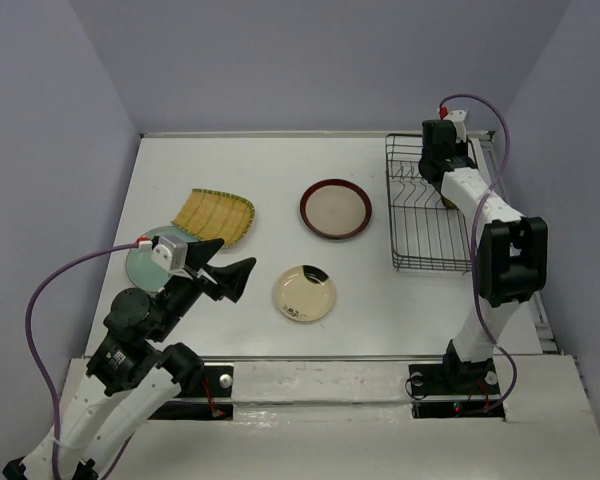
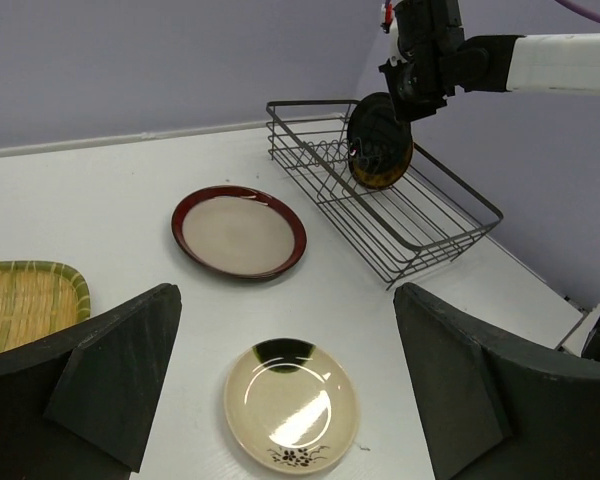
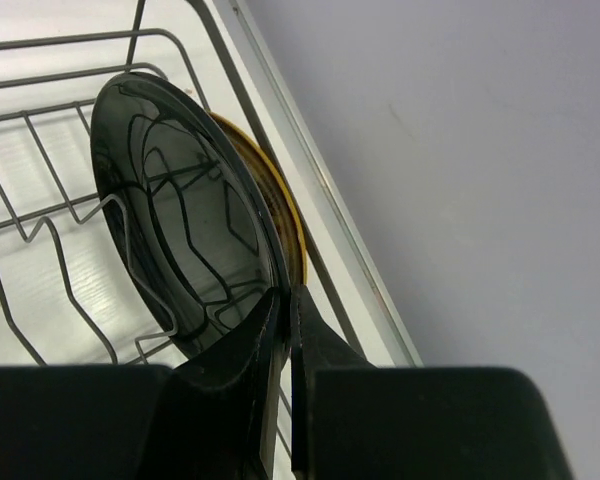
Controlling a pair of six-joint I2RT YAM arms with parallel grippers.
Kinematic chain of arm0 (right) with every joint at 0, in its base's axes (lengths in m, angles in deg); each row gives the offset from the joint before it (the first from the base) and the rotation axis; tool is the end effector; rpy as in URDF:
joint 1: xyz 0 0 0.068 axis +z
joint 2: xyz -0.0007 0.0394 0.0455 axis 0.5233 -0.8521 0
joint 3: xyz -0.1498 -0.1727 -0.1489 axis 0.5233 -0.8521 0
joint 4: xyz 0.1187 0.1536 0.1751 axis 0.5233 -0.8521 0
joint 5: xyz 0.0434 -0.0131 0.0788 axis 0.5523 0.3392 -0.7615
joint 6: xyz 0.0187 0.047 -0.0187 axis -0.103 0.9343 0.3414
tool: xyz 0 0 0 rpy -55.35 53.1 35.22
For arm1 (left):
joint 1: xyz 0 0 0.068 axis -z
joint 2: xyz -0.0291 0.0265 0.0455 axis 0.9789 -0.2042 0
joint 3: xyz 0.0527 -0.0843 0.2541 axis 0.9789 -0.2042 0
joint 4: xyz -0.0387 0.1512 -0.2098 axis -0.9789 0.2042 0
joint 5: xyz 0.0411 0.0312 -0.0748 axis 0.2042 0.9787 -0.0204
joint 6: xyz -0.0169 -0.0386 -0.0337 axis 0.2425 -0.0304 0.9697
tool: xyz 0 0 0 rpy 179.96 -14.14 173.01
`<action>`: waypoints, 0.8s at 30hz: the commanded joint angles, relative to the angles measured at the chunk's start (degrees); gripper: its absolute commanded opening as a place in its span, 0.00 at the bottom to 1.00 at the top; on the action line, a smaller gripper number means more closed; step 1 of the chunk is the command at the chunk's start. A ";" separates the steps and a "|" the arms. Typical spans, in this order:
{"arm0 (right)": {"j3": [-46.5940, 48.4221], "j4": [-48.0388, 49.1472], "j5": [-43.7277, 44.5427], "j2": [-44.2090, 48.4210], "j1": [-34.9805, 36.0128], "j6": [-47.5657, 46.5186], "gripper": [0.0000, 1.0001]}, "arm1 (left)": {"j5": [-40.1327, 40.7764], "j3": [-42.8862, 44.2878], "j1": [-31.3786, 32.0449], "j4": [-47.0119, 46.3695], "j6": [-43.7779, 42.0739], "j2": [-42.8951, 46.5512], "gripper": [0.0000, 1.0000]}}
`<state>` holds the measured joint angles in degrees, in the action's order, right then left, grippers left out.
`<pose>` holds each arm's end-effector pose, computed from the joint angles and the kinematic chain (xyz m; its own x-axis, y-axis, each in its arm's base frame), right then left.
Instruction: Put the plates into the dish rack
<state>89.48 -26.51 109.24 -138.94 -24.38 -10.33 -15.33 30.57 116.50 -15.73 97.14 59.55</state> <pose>0.4163 0.0246 0.2887 -0.6326 -0.1475 -0.7603 0.4839 0.6912 -0.5367 0.0624 -0.0503 0.3486 0.0617 -0.3151 -0.9471 0.6632 0.7220 -0.1970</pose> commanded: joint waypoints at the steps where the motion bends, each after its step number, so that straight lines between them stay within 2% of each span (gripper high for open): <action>1: -0.20 1.46 -0.31 -0.76 -0.24 1.58 0.07 | 0.36 2.15 0.39 -2.77 -0.56 -1.05 0.99; 7: -0.46 1.64 -0.93 -1.99 -0.76 2.55 0.07 | 0.36 2.15 0.39 -2.60 -0.56 -1.58 0.99; 10: -1.16 1.64 -0.93 -1.64 -0.76 3.16 0.17 | 0.44 2.15 0.39 -2.60 -0.56 -1.41 0.99; 12: -1.60 1.55 -0.40 -0.86 -0.76 3.60 0.28 | 0.53 2.15 0.39 -2.60 -0.56 -1.41 0.99; 15: -2.22 1.55 -0.40 0.29 -0.76 3.95 0.37 | 0.18 2.15 0.39 -2.77 -0.56 -2.11 0.99; 20: -3.27 -0.91 -3.73 4.85 -0.76 9.12 0.39 | 0.44 2.15 0.13 -2.68 -0.56 -2.55 0.99; 24: -6.16 -3.55 -14.09 10.65 0.80 16.33 0.40 | 0.44 2.15 -0.14 -2.77 -0.48 -3.43 0.99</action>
<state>85.15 -28.78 103.23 -136.32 -24.79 -1.85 -15.31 30.57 116.45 -15.73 97.14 57.41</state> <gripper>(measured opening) 0.395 0.990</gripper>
